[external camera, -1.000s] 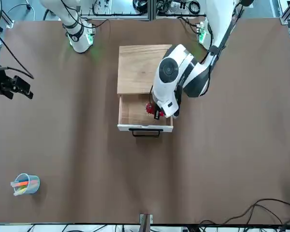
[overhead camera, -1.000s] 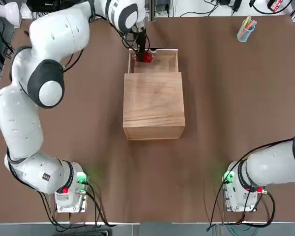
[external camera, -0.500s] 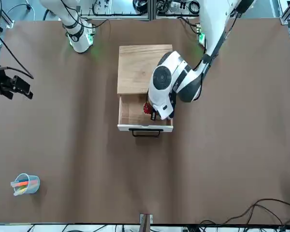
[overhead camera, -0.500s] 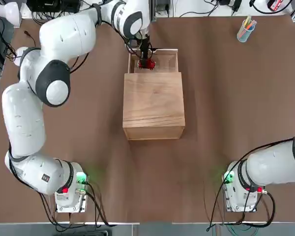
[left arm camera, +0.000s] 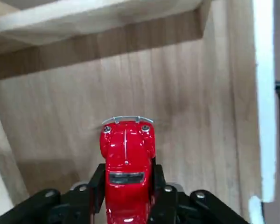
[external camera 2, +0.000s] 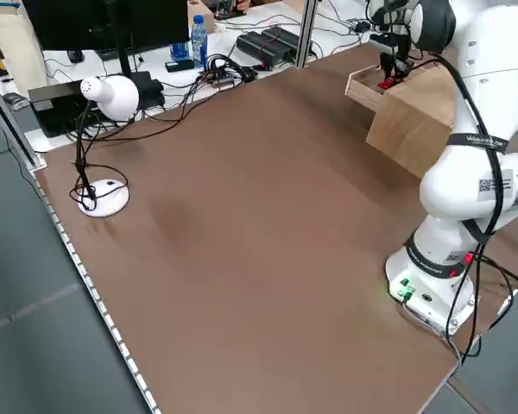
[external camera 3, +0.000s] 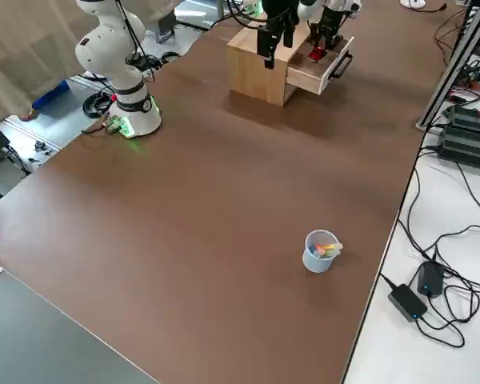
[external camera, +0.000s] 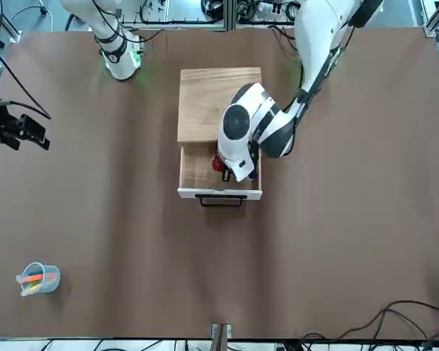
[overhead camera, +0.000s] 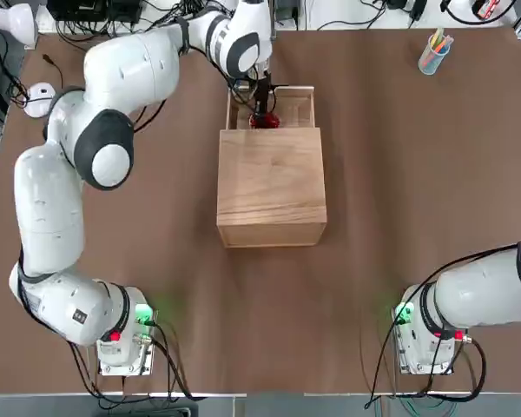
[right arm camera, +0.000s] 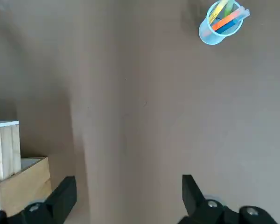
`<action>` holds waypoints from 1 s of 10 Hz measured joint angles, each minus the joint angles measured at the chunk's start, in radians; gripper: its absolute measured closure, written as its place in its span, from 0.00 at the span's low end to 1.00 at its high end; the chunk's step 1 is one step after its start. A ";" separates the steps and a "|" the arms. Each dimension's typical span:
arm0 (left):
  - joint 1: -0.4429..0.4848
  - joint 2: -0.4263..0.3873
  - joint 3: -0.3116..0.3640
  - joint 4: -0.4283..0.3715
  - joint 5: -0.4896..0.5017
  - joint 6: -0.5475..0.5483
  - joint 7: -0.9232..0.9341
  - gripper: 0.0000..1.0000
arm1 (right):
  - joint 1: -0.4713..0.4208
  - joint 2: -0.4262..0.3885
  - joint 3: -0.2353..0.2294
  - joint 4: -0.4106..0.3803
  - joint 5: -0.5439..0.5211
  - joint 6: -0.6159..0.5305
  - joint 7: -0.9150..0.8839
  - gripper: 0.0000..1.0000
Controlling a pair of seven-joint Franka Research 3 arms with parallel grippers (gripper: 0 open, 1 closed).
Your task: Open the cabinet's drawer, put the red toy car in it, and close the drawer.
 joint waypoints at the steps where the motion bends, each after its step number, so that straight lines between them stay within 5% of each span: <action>1: -0.006 0.003 0.007 0.000 0.000 0.003 0.000 0.56 | 0.000 0.000 0.000 0.000 0.000 0.000 0.000 0.00; 3: -0.012 0.005 0.015 0.000 0.000 0.005 0.000 0.56 | 0.000 0.000 0.000 0.000 0.001 0.000 0.000 0.00; 7: -0.016 0.005 0.017 0.013 0.000 0.006 0.000 0.06 | 0.000 0.000 0.000 0.000 0.001 0.000 0.000 0.00; 10: -0.025 -0.006 0.014 0.026 0.000 -0.003 -0.001 0.02 | 0.001 0.000 0.000 0.000 0.002 0.000 0.000 0.00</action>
